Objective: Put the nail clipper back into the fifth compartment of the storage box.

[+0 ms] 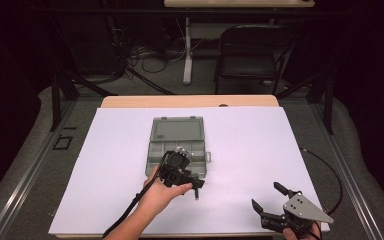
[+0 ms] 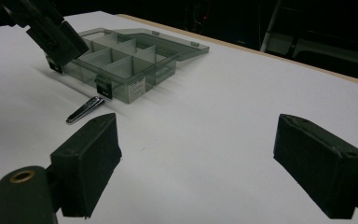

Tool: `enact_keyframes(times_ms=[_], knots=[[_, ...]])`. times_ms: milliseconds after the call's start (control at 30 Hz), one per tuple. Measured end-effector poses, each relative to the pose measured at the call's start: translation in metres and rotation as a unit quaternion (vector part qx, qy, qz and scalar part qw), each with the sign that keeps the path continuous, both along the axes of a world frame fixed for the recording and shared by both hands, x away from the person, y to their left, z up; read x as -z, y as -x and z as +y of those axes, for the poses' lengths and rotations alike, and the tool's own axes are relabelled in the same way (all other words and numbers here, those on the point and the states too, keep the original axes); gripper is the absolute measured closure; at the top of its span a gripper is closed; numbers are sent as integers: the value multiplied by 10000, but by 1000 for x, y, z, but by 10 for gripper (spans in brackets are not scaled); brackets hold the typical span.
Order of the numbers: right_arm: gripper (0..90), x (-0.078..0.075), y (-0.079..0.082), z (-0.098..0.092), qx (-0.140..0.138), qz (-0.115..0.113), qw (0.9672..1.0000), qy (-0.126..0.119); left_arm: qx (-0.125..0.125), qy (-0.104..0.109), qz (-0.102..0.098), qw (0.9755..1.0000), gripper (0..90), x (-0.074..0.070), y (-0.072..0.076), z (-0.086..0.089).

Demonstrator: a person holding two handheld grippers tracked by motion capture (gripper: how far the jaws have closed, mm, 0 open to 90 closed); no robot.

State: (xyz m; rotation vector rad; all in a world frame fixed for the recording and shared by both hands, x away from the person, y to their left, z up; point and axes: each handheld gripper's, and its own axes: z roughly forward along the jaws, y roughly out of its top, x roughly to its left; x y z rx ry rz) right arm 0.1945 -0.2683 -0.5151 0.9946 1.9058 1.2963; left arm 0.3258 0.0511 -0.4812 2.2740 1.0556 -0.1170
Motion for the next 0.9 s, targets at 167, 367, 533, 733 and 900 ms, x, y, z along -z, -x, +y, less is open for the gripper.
enact_keyframes(times_ms=[167, 367, 533, 733, 900], knots=[[139, 0, 0, 1, -14, -2, 10000, 1, -66, -42, 176, 9998, 389, 4, -1, -2], [140, 1, 0, 1, -8, -35, 10000, -36, -183, -178, 332, 9991, 415, 11, -1, -6], [140, 0, 0, 1, -23, -1, 10000, -7, -207, -225, 402, 9987, 449, 19, -3, -9], [140, 0, 1, 0, -11, 0, 10000, -4, -294, -305, 474, 9980, 458, 30, -5, -11], [140, 0, 0, 0, -23, 9, 10000, -10, -330, -301, 522, 9976, 460, 37, -6, -13]])
